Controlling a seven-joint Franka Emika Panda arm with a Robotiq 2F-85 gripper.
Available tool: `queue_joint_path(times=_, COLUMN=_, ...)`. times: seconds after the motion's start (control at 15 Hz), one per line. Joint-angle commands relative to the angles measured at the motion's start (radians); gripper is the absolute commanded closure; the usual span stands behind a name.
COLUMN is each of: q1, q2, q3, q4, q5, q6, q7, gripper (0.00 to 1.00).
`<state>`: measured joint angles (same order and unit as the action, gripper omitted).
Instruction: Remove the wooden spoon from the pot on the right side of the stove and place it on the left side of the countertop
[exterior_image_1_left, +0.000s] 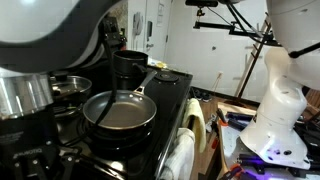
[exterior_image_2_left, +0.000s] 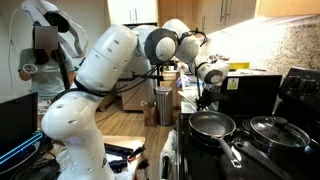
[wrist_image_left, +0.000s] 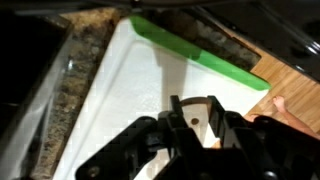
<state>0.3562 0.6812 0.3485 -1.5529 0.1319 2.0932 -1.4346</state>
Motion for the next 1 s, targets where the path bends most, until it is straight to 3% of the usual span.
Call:
queue_joint_path(times=0.0, q1=-0.039, q2=-0.051, q3=0.035, q4=-0.079, q5=0.059, q6=0.068, q7=0.081, gripper=0.93)
queue_joint_path(times=0.27, q1=-0.055, q2=-0.081, q3=0.067, q4=-0.140, q5=0.086, q6=0.156, q7=0.096, gripper=0.93)
queue_joint_path(times=0.33, q1=-0.033, q2=-0.024, q3=0.045, q4=-0.061, q5=0.035, q6=0.080, q7=0.112, gripper=0.70)
queue_joint_path(times=0.47, q1=-0.041, q2=-0.036, q3=0.058, q4=-0.084, q5=0.045, q6=0.119, q7=0.111, gripper=0.70)
queue_joint_path(times=0.53, q1=-0.042, q2=-0.040, q3=0.059, q4=-0.089, q5=0.046, q6=0.121, q7=0.111, gripper=0.93)
queue_joint_path(times=0.93, q1=0.005, q2=-0.020, q3=0.037, q4=-0.022, q5=0.031, q6=-0.084, q7=0.304, gripper=0.93)
